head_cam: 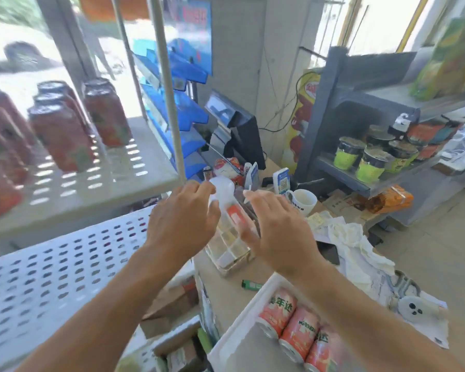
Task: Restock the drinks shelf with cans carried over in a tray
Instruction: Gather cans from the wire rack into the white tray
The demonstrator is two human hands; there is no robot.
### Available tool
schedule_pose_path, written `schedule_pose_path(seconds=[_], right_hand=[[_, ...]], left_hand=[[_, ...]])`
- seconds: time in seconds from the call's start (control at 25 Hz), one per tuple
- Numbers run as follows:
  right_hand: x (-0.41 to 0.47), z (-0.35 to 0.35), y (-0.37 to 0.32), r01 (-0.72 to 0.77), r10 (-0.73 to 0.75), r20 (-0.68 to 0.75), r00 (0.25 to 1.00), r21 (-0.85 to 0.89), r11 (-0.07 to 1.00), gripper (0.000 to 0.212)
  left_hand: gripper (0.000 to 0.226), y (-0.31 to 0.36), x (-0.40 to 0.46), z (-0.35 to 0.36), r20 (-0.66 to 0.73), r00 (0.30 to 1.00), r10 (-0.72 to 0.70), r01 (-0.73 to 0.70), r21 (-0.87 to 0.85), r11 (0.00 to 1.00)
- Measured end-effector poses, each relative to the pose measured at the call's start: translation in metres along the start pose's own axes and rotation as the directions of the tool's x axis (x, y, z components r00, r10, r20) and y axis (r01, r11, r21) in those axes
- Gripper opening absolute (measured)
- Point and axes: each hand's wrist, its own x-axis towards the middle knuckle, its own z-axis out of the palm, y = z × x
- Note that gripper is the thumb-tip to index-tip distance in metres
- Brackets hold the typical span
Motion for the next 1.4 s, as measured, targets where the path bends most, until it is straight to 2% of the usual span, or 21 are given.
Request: schedule_pose_path(seconds=[0.24, 0.36, 0.44, 0.68, 0.92, 1.04, 1.2, 1.4], right_hand=[[0.085, 0.003, -0.068, 0.209, -0.219, -0.002, 0.976, 0.32, 0.924, 0.05], [0.115, 0.013, -0.102, 0.316, -0.336, -0.016, 0.942, 0.388, 0.866, 0.052], [0.133, 0.019, -0.122, 0.341, -0.358, -0.033, 0.933, 0.396, 0.852, 0.05], [0.187, 0.043, -0.163, 0.28, -0.312, 0.011, 0.95, 0.41, 0.868, 0.053], [0.226, 0.071, -0.197, 0.223, -0.242, -0.023, 0.97, 0.481, 0.848, 0.075], [0.232, 0.087, -0.21, 0.163, -0.186, 0.004, 0.983, 0.458, 0.874, 0.071], [0.228, 0.097, -0.222, 0.113, -0.109, -0.04, 0.993, 0.561, 0.82, 0.07], [0.213, 0.082, -0.227, 0.0, 0.084, -0.083, 0.993, 0.709, 0.705, 0.064]], left_hand=[[0.024, -0.065, -0.012, -0.071, -0.211, 0.946, -0.245, 0.277, 0.14, 0.951], [0.027, -0.093, -0.024, -0.089, -0.244, 0.912, -0.331, 0.373, 0.154, 0.915], [0.027, -0.107, -0.028, -0.093, -0.218, 0.906, -0.363, 0.403, 0.177, 0.898], [0.031, -0.131, -0.029, -0.097, -0.122, 0.906, -0.405, 0.422, 0.203, 0.883], [0.03, -0.151, -0.032, -0.097, -0.125, 0.922, -0.366, 0.386, 0.238, 0.891], [0.033, -0.158, -0.035, -0.095, -0.107, 0.935, -0.339, 0.355, 0.249, 0.901], [0.033, -0.168, -0.04, -0.094, -0.088, 0.946, -0.311, 0.323, 0.226, 0.919], [0.031, -0.18, -0.043, -0.1, -0.079, 0.956, -0.283, 0.29, 0.114, 0.95]])
